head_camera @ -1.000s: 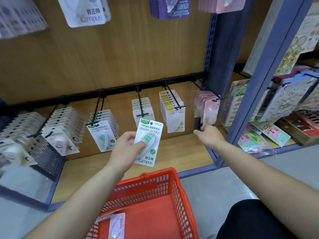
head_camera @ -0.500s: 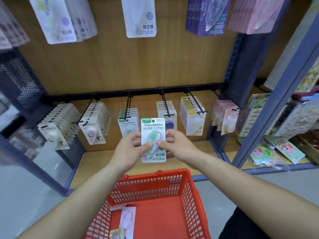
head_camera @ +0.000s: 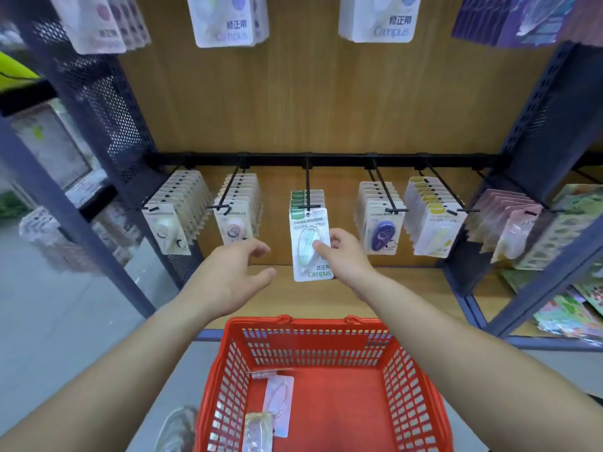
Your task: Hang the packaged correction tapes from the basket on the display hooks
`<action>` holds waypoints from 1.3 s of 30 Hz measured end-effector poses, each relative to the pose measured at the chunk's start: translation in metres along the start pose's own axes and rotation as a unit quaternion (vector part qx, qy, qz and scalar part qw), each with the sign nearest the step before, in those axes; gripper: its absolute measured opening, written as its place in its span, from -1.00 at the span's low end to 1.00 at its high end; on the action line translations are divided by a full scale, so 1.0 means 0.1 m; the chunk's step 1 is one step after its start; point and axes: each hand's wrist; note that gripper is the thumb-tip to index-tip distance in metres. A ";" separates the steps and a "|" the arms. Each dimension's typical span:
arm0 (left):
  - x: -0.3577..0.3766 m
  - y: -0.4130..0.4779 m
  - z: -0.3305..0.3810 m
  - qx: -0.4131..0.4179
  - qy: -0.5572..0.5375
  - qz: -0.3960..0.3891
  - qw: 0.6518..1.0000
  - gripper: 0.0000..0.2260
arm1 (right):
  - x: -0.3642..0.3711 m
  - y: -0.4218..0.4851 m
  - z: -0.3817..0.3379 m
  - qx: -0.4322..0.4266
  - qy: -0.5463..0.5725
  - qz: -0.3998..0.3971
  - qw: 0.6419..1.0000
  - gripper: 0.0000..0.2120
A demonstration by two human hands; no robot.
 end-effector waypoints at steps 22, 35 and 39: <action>0.95 -0.32 -0.27 0.016 0.076 -0.151 0.985 -0.74 | -0.23 -0.35 1.23 0.090 -0.317 -0.053 0.942 -0.70; 2.56 -1.31 -0.77 -0.078 0.056 -0.358 0.929 -0.58 | 0.22 -0.62 3.16 0.262 -0.229 -0.168 0.922 -0.70; 2.99 -1.24 -0.74 -0.136 0.013 -0.344 0.929 -0.50 | 0.41 -0.50 3.40 0.242 -0.244 -0.195 0.919 -0.55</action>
Point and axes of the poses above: each hand's wrist, its own y-axis towards the middle knuckle, its own x-axis out of the palm, z = x × y, and after that the axes turned 14 degrees about y, right-handed
